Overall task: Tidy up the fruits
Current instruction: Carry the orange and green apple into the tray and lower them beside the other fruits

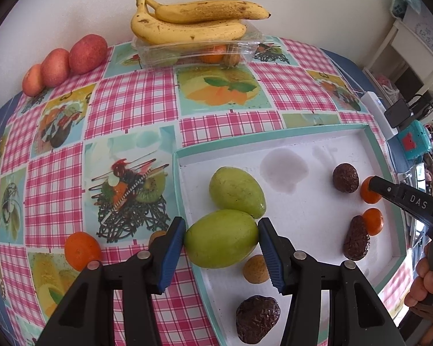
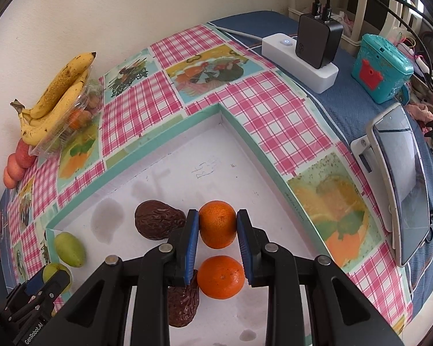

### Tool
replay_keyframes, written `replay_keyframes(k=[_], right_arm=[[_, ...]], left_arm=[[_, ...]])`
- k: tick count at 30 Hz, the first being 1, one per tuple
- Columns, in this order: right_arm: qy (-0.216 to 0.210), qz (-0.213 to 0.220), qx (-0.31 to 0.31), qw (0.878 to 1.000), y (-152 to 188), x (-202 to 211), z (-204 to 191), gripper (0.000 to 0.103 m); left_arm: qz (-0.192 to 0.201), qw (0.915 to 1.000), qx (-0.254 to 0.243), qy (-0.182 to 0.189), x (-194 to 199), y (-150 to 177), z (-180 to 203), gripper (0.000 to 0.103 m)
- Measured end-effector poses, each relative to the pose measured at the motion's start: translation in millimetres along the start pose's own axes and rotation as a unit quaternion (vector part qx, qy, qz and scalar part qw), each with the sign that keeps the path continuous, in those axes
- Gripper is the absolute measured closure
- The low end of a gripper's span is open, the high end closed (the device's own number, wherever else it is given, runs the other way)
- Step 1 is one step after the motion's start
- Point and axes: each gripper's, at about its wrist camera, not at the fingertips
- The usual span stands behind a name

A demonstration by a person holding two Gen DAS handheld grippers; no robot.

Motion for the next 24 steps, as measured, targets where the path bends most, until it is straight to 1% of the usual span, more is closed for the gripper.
replay_keyframes(k=[3,11,24], right_arm=[[-0.003,0.0,-0.004,1.0,0,0,1,0.075],[-0.003,0.0,-0.004,1.0,0,0,1,0.075],[-0.001,-0.005,-0.002,1.0,0,-1,0,0.075]], left_arm=[[0.0,1.0,-0.005,0.006,0,0,3,0.048],[-0.009,0.9997,-0.023,0.002,-10,5,15,0.048],[-0.015,0.9995,-0.028,0.001,-16,6,18,0.048]])
Point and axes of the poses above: each gripper's, at about its wrist camera, not at the fingertips, and x roughly against the way its jaws point, z to its right, y to its underside, and after that the axes turned 12 degrees about -y, right-handed
